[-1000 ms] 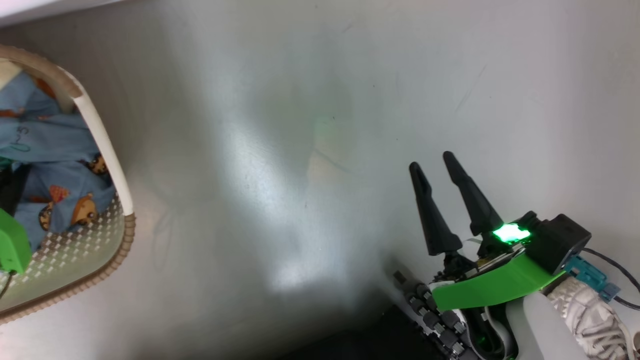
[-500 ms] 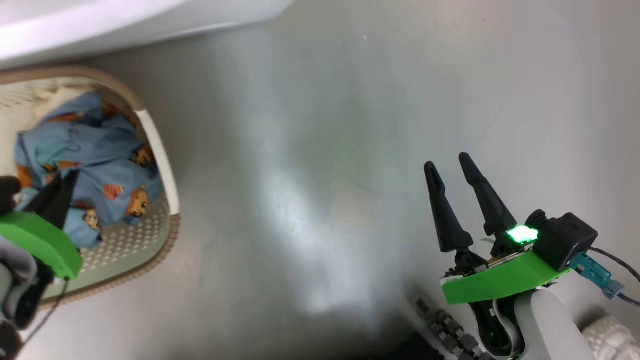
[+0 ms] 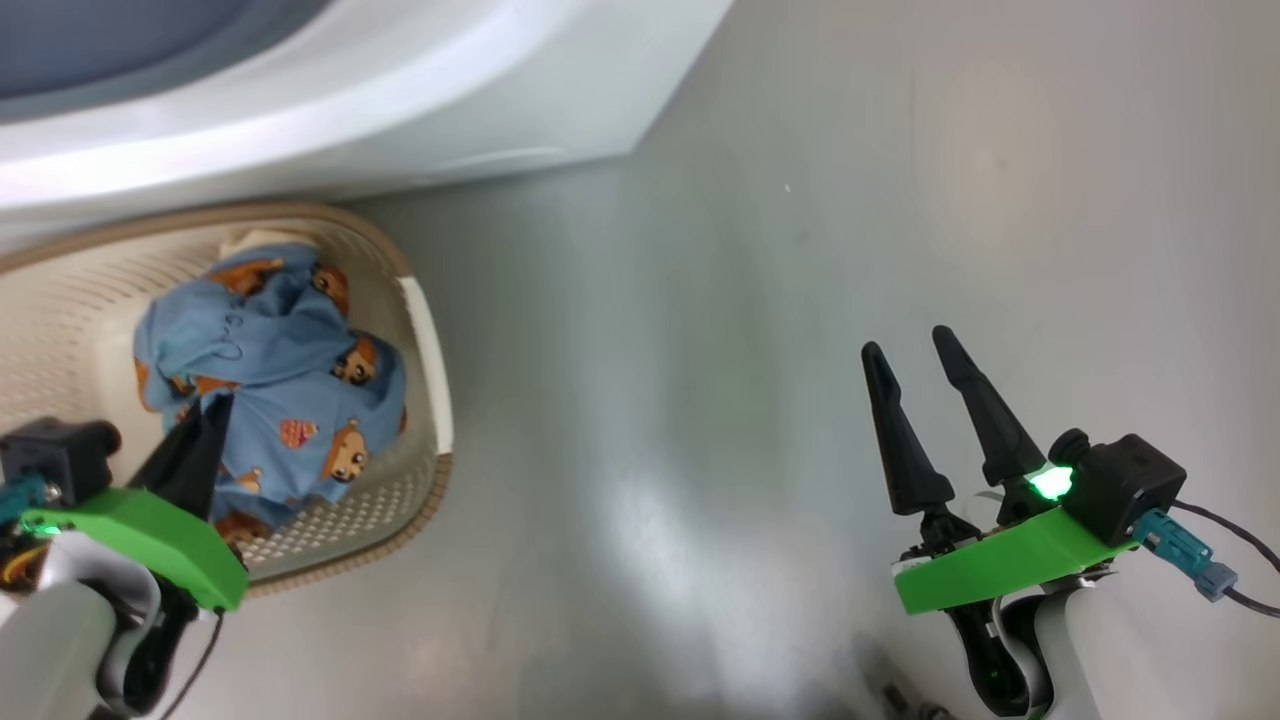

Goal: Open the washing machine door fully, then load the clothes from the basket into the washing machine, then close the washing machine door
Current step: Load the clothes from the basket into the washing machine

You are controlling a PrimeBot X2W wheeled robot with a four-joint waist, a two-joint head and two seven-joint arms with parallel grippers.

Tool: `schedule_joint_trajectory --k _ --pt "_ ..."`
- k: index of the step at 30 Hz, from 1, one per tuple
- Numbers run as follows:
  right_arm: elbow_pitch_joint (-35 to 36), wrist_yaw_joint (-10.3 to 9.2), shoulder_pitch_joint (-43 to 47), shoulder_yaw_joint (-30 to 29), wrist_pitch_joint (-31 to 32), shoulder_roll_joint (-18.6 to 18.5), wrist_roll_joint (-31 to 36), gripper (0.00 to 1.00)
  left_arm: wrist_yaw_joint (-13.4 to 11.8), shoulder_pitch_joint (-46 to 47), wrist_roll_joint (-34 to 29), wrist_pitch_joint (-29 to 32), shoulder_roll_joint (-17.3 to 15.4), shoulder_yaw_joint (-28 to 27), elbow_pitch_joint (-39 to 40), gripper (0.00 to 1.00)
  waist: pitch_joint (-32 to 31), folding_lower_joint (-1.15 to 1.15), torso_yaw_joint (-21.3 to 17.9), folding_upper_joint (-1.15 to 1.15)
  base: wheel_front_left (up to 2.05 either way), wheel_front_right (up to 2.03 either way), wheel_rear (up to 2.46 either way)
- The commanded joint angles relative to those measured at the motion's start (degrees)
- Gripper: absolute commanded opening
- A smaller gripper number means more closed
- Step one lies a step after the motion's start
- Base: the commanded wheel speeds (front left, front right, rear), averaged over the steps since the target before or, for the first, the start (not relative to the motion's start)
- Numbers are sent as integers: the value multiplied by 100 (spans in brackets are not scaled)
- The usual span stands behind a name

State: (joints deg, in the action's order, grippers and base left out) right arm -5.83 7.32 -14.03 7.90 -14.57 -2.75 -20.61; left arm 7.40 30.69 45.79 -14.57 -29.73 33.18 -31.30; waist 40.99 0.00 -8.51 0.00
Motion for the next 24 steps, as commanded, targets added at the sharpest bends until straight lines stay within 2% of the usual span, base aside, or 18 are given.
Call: schedule_joint_trajectory --k 1,24 --pt "65 17 228 87 -43 -12 100 100 9 -217 -115 -42 -137 -332 122 0 -434 0 272 0 0 0 0" --pt "-387 17 530 -62 -43 -12 282 100 9 -1392 -987 -42 745 -1887 1069 0 -1944 0 767 0 0 0 0"
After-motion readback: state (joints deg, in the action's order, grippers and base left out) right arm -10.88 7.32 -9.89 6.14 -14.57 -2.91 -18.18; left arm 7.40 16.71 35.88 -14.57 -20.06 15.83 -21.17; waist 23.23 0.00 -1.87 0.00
